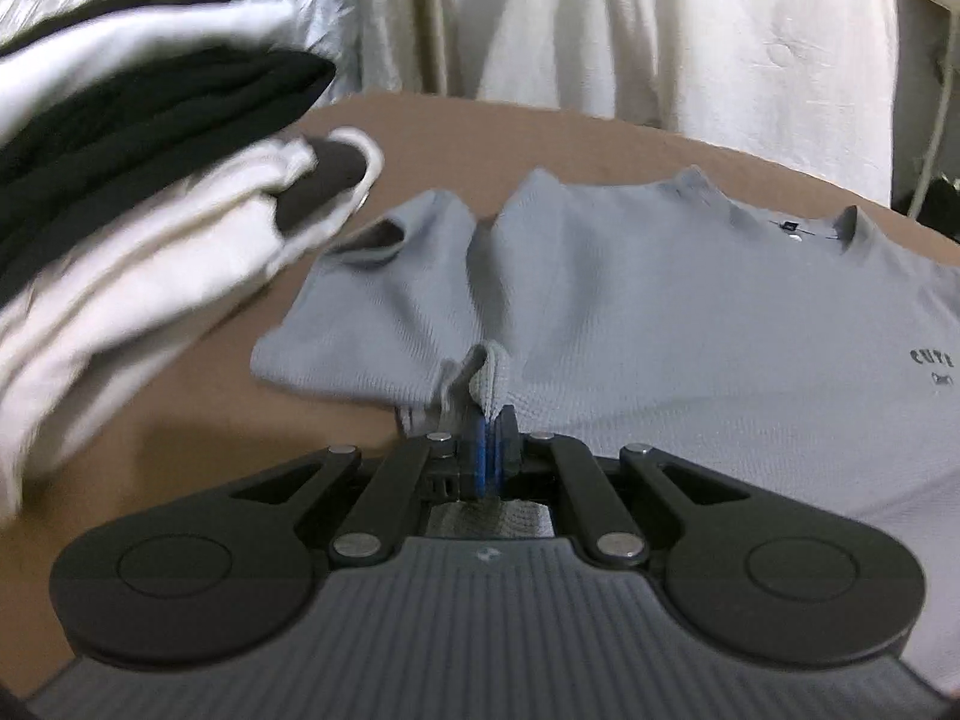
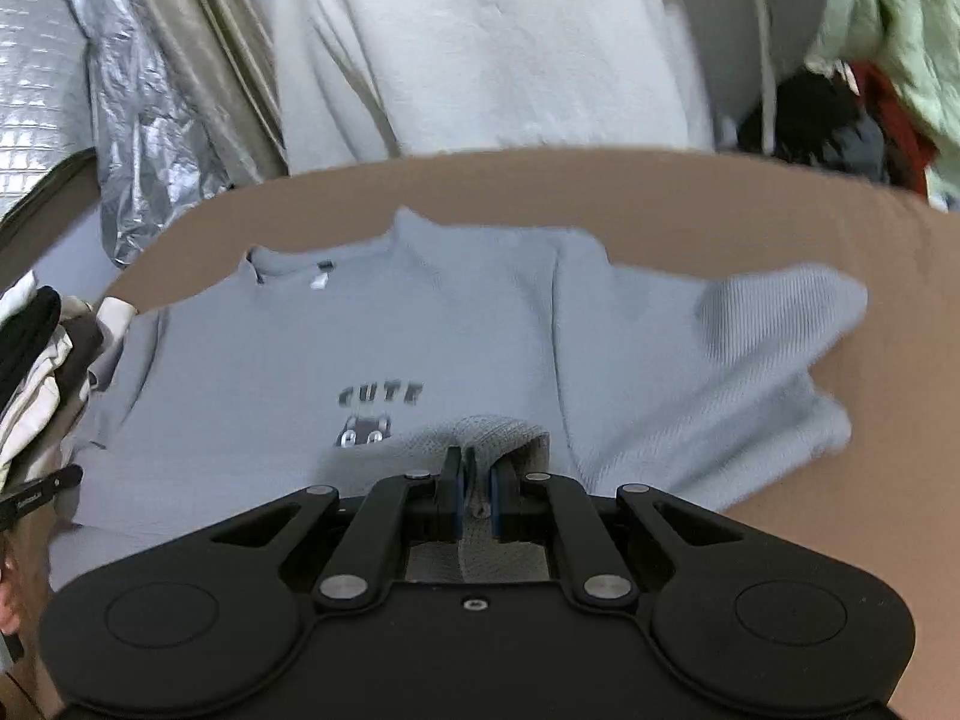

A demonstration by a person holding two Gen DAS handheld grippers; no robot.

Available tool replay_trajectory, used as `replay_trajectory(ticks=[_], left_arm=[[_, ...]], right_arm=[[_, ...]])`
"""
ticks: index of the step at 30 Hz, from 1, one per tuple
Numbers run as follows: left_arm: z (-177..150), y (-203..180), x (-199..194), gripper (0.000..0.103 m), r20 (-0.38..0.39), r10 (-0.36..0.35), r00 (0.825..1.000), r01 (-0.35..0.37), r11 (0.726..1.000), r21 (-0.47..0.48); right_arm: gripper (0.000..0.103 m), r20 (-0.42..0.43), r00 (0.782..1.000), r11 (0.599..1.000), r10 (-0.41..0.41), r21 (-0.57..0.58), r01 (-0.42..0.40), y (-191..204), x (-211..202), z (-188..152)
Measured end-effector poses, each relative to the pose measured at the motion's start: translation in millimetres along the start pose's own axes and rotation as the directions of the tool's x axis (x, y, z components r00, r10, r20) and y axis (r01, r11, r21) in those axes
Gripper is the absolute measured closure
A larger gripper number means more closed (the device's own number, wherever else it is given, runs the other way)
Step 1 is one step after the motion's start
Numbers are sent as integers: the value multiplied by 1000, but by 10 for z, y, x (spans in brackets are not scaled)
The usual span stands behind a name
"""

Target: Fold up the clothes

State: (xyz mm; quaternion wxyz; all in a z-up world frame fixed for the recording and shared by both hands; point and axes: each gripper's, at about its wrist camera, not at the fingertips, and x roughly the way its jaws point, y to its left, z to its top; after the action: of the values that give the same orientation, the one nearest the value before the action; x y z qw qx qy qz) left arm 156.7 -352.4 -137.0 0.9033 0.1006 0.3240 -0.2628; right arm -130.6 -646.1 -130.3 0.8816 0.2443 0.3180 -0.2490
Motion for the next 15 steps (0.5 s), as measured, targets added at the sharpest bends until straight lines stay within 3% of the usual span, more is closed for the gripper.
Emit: replay_trajectory(ticks=[6, 9, 12, 14, 15], left_arm=[[355, -93, 28, 101, 69, -15, 998, 11, 998, 57], [751, -183, 163, 101, 93, -19, 995, 16, 999, 36], [1199, -335, 541, 101, 72, -8, 997, 7, 1000, 23], [1479, -444, 839, 88, 47, 12, 999, -14, 999, 29], [1541, -489, 1009, 79, 3, 64, 998, -64, 997, 47]], right_arm=[[94, 97, 995, 997, 33, -72, -26, -37, 39, 150], [94, 159, 985, 988, 65, -150, -41, 31, 105, 461], [94, 220, 975, 985, 31, -171, 7, 111, 269, 846], [90, 244, 969, 984, 34, -181, 11, 113, 434, 1055], [87, 240, 970, 985, 21, -172, 21, 93, 544, 1134]])
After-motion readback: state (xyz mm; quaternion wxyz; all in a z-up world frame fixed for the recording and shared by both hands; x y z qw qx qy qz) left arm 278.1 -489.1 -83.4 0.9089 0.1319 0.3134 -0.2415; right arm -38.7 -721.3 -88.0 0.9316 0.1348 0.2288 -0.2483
